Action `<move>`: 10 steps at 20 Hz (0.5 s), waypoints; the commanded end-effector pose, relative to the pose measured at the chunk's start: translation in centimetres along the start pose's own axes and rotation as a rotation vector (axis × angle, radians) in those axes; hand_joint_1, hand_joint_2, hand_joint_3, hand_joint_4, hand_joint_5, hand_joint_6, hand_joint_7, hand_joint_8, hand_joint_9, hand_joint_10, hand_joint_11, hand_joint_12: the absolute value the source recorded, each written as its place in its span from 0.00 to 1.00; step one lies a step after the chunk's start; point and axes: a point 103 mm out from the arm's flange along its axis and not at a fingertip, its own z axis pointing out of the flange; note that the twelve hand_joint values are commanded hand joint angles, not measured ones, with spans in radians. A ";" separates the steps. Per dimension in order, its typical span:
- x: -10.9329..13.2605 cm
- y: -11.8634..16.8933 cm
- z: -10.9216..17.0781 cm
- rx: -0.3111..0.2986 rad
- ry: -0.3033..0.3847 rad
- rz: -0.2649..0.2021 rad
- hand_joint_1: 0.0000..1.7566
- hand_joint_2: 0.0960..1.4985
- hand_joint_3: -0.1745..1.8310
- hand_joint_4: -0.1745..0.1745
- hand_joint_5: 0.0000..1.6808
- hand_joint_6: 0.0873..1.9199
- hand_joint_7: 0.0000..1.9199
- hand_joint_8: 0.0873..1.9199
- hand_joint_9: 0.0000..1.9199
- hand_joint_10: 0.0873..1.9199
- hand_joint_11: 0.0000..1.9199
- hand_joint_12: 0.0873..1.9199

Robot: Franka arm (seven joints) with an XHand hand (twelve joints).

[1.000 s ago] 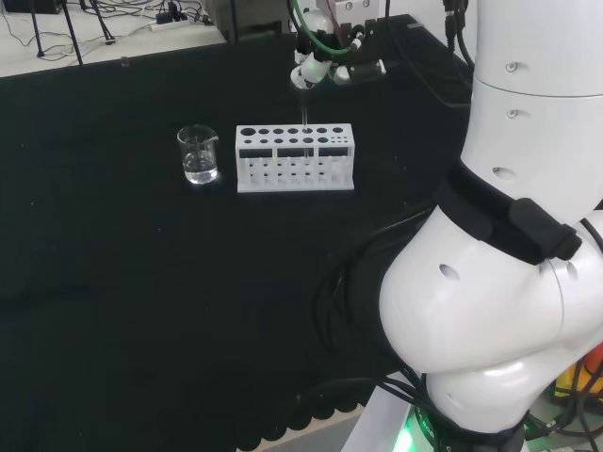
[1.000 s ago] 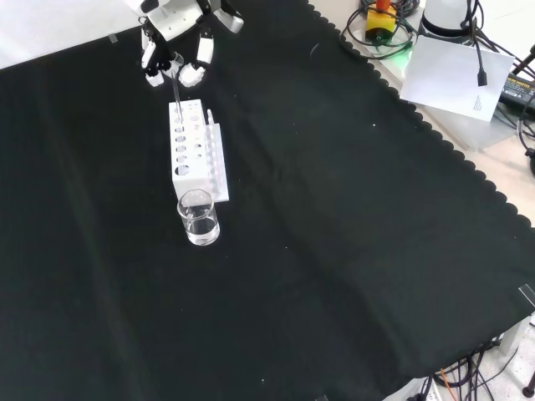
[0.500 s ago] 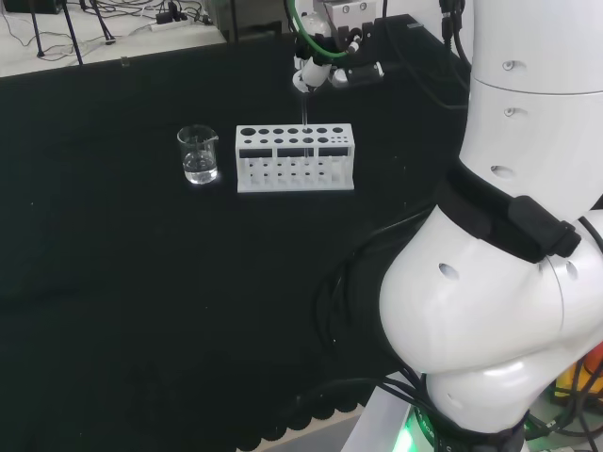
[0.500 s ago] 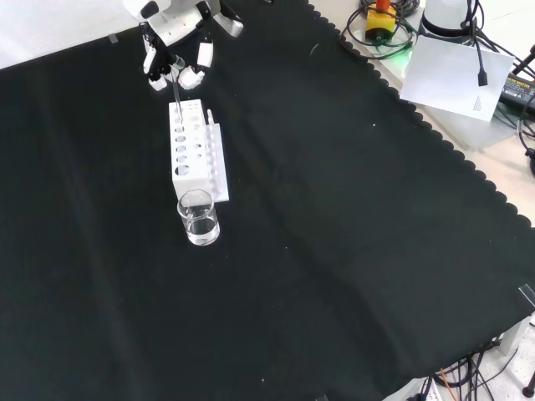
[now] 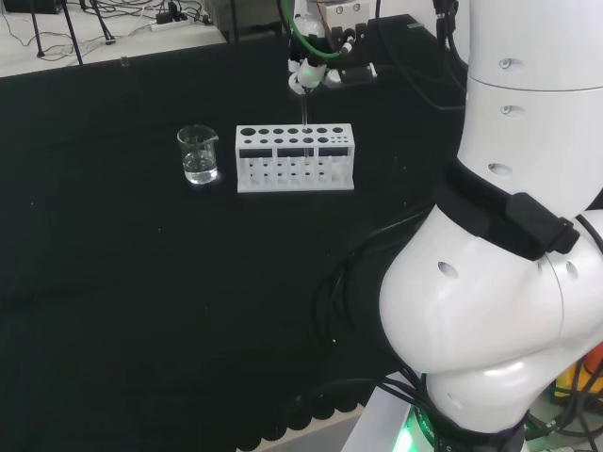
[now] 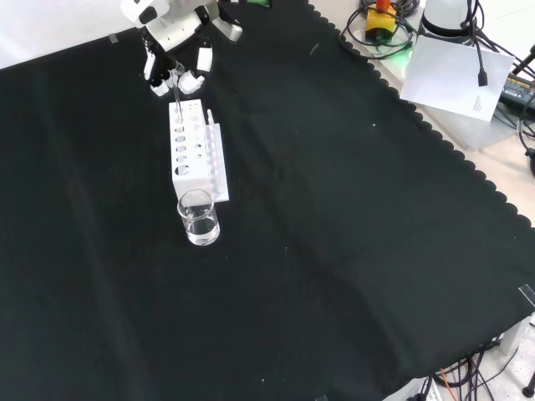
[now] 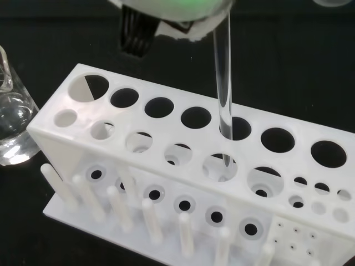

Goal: Take the glass rod from the white test tube rack.

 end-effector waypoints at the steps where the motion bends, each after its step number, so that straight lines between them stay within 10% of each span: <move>1: 0.2 0.0 0.0 -0.084 -0.055 0.009 0.71 0.55 0.27 0.00 0.62 0.41 0.61 0.39 0.83 0.26 0.77 0.35; 10: 1.4 -0.9 -2.5 -0.254 -0.092 -0.051 0.75 0.40 0.42 0.00 0.72 0.24 0.71 0.37 0.87 0.30 0.77 0.37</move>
